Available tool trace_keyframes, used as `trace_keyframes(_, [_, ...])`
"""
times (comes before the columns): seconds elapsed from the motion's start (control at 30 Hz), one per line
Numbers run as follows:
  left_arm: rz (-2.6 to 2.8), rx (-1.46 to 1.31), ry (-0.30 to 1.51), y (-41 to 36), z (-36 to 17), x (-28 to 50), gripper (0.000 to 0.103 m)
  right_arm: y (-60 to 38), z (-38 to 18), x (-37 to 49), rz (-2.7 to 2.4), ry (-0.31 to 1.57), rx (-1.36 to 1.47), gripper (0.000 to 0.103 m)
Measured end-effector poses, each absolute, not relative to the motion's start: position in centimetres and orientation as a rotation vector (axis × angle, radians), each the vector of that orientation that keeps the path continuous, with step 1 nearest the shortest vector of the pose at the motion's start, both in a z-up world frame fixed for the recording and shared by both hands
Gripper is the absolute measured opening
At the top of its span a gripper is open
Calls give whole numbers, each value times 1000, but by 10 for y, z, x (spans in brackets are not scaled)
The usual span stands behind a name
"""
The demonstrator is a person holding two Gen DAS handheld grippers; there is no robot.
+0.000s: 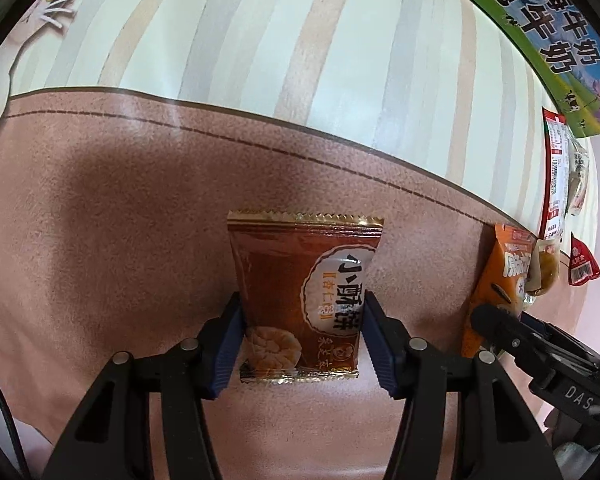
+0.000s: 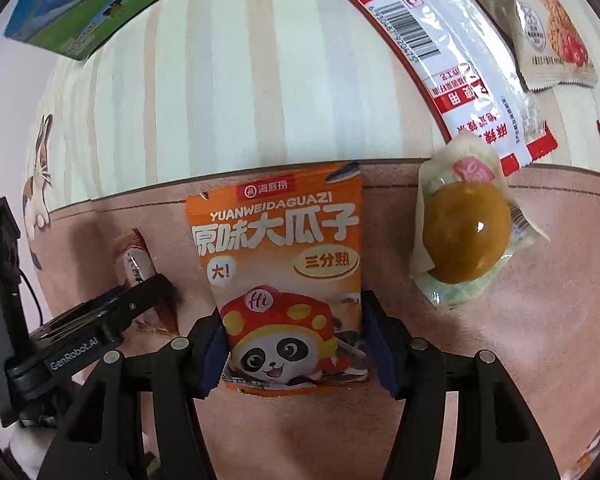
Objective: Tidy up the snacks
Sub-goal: 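Carry both packets into the box and open both tools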
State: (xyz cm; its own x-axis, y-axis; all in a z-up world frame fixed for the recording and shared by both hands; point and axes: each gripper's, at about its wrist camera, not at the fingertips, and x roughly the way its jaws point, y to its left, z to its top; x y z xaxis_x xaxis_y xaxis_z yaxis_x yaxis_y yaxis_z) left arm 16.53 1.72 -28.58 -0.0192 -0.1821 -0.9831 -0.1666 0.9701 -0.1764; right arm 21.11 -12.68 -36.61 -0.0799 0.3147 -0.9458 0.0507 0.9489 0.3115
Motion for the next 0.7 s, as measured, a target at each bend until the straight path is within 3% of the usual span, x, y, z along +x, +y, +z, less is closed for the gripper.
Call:
trace_keyframes(0.33, [-51,-321,1584,12,-268,164,54,-135,-348,203,250,1603,357,56])
trace_keyframes(0.53, [-148,-347,1497,2,-213,185,54,-156,-301,206,296,1512,451,56])
trace_keyframes(0.7, [-272,-365,1373,-17,-131,218,54,-182,-238,224,335,1393,508,55])
